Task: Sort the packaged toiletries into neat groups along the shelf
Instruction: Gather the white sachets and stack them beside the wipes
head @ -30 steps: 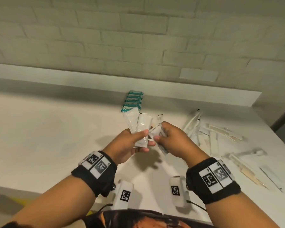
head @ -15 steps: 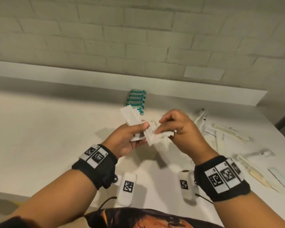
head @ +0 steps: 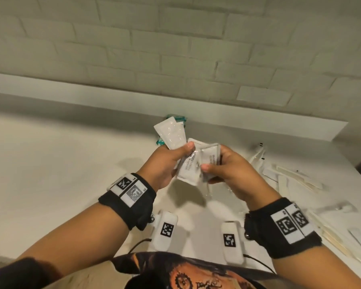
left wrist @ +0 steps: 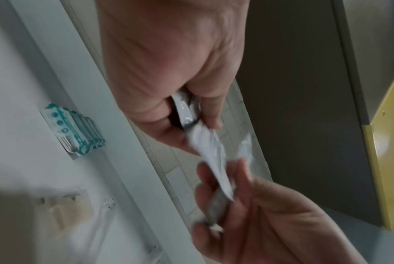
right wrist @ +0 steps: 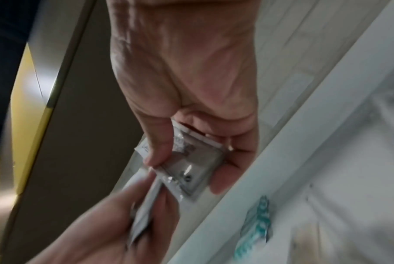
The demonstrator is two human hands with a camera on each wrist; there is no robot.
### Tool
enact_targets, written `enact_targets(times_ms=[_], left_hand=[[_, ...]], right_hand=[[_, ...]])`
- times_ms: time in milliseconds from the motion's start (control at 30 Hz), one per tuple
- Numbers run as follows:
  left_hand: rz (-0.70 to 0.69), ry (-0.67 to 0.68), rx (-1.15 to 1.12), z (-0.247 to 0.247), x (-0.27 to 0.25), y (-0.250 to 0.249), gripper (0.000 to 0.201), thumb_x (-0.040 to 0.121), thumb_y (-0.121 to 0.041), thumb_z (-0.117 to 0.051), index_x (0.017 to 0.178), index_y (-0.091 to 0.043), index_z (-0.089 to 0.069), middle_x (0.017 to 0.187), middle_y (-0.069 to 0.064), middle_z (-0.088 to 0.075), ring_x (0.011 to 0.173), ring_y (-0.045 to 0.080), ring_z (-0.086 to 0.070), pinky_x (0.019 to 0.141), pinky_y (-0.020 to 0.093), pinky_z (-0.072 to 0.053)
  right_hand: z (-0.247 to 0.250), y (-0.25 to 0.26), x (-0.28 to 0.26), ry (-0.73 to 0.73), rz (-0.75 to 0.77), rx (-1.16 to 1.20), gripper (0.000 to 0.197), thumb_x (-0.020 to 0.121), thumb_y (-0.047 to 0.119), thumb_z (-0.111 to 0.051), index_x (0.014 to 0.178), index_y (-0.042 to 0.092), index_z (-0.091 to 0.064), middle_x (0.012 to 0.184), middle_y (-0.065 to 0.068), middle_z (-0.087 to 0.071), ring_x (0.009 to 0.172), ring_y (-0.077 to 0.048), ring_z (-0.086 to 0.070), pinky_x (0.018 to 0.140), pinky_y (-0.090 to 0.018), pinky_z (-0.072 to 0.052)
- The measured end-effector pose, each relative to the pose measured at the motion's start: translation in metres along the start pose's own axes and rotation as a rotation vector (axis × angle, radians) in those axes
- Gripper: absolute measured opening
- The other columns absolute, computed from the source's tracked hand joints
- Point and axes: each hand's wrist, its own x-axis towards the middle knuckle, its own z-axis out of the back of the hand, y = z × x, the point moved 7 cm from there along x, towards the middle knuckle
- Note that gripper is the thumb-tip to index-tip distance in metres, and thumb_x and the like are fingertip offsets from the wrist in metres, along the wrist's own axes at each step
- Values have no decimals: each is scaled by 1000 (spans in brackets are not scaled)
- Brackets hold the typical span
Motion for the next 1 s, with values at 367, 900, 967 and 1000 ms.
enact_targets(times_ms=[367, 900, 967, 1000], left_hand=[[76, 174, 348, 9, 4, 20, 30, 80, 1, -71, 107, -10, -67, 106, 12, -72, 93, 26, -69, 82, 37, -56], [91, 309, 486, -5, 2, 10, 52, 69, -6, -80, 118, -12, -63, 104, 11, -72, 91, 24, -70, 76, 37, -58], [87, 349, 399, -10, 0, 11, 54, 69, -4, -78, 120, -12, -62, 107, 14, -71, 98, 28, -69, 81, 39, -57], [81, 340, 368, -10, 0, 10, 51, 72, 0, -77, 119, -11, -62, 103, 11, -72, 94, 26, -70, 75, 35, -57]], right_hand=[[22, 0, 10, -162, 67, -78, 18, 90, 7, -63, 108, 13, -63, 95, -4, -73, 85, -15, -71, 74, -32, -56], [17, 8, 10, -71, 52, -255, 12, 82, 8, -72, 89, 16, -67, 97, -15, -69, 82, -27, -66, 82, -44, -53], [12, 6, 12, -83, 40, -172, 15, 79, 1, -73, 91, 5, -65, 89, -17, -70, 76, -27, -66, 78, -46, -55], [15, 5, 11, -158, 53, -115, 16, 79, 2, -74, 92, 4, -65, 88, -17, -71, 76, -30, -67, 77, -47, -56]])
